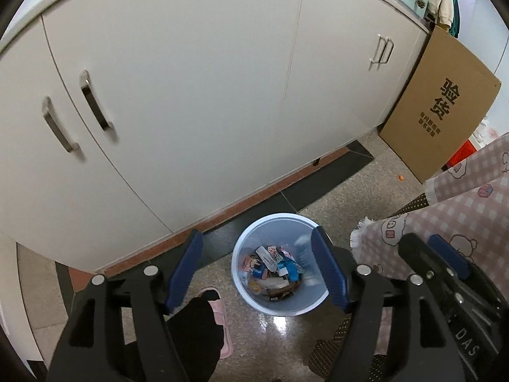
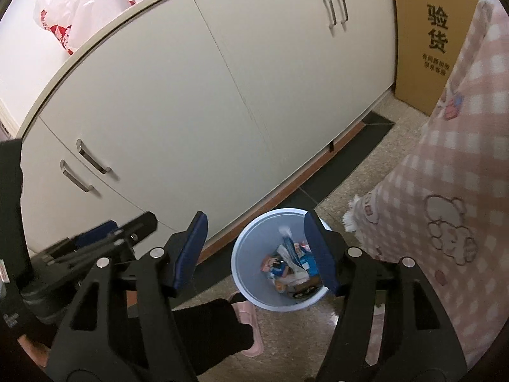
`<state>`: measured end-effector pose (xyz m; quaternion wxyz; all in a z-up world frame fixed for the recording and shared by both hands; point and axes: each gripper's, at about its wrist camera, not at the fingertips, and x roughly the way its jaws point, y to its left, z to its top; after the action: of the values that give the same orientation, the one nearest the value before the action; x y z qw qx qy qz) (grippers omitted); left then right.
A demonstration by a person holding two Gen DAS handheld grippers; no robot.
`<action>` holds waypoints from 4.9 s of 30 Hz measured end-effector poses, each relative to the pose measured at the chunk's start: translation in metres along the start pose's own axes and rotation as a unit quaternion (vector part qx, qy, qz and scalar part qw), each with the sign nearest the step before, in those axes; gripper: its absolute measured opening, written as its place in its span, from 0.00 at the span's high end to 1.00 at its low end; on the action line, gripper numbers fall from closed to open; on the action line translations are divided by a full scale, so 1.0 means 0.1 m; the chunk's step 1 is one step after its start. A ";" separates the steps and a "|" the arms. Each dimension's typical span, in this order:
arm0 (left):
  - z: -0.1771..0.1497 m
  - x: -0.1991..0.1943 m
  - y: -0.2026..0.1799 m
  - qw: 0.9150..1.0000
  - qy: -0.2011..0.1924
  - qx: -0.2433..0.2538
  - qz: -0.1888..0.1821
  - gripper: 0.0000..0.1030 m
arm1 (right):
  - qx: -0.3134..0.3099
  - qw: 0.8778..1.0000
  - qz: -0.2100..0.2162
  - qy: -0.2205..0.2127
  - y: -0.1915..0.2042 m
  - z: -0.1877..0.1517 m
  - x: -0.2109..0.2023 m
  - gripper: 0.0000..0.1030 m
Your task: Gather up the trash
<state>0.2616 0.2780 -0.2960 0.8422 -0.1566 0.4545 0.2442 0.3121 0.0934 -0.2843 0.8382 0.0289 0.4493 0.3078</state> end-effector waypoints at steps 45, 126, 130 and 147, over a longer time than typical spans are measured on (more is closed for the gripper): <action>-0.96 -3.97 -0.79 0.936 -0.287 0.141 -0.148 0.09 | -0.011 0.947 -0.168 -0.275 0.42 -0.96 -4.39 0.16; -1.30 -4.66 -0.65 0.909 -0.338 0.167 -0.178 0.06 | -0.019 0.913 -0.214 -0.347 0.79 -1.36 -5.10 0.13; -1.31 -4.67 -0.66 0.909 -0.339 0.167 -0.178 0.06 | -0.020 0.912 -0.215 -0.348 0.78 -1.36 -5.11 0.13; -1.32 -4.67 -0.67 0.908 -0.338 0.170 -0.178 0.06 | -0.016 0.912 -0.217 -0.347 0.80 -1.37 -5.11 0.13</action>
<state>-0.0111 0.0329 0.0291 0.9888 0.0023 0.1413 0.0472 -0.0403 -0.1497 0.0361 0.9879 0.0222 0.1202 0.0956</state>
